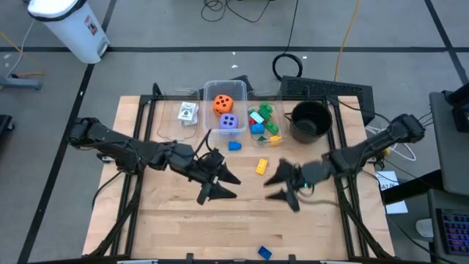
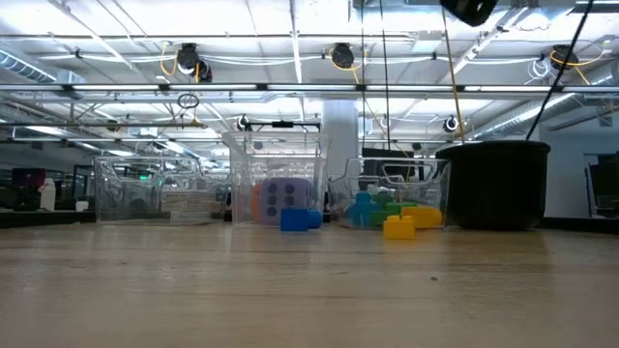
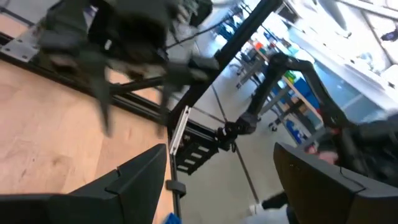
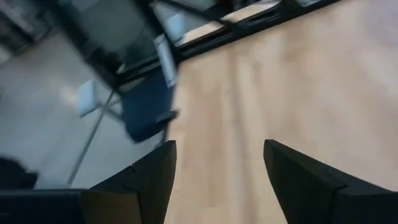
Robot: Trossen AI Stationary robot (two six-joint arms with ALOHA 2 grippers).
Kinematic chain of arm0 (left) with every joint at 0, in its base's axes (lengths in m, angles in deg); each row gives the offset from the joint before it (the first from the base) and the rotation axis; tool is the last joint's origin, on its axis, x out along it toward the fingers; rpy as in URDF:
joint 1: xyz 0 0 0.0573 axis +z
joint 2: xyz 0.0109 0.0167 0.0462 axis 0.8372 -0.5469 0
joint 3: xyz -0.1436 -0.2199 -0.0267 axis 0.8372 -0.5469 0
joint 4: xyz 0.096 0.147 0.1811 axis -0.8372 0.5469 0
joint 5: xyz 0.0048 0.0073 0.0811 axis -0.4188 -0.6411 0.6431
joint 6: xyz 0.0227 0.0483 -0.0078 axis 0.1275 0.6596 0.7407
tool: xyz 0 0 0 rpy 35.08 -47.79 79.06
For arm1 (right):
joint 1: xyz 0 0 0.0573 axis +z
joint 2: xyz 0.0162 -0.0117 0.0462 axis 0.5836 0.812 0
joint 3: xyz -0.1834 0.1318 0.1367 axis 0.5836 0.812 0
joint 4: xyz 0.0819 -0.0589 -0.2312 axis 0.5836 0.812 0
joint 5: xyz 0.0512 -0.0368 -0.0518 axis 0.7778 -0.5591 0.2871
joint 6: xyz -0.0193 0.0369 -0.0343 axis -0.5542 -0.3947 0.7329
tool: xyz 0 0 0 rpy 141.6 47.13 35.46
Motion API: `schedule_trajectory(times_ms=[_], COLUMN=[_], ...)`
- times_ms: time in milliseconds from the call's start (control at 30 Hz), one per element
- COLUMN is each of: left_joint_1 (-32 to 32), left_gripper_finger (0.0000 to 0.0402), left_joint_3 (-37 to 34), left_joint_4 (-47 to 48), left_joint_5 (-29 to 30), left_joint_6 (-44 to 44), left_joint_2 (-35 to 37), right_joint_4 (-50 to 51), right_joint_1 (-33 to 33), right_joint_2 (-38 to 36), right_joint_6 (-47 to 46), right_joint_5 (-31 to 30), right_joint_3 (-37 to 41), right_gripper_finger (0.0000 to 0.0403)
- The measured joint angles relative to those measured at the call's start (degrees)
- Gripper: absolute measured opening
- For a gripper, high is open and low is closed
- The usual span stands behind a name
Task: Pick & Place Toys
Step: Put the dark blue game piece into the right transparent bin
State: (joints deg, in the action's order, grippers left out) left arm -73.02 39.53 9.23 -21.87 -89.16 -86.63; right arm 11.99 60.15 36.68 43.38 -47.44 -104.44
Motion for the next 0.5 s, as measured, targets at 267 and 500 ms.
schedule_trajectory(times_ms=[267, 500], left_joint_1=[-6.57, -13.92], left_gripper_finger=[0.0303, 0.0303], left_joint_3=[0.02, 0.01], left_joint_4=[-0.60, -4.13], left_joint_5=[18.13, 35.86], left_joint_6=[-2.56, -8.98], left_joint_2=[-0.04, -0.81], right_joint_4=[1.59, 2.67], right_joint_1=[11.29, 20.31], right_joint_2=[11.05, 21.12], right_joint_6=[3.90, 9.59], right_joint_5=[3.26, 4.22], right_joint_3=[-7.92, -13.00], right_gripper_finger=[0.0208, 0.0197])
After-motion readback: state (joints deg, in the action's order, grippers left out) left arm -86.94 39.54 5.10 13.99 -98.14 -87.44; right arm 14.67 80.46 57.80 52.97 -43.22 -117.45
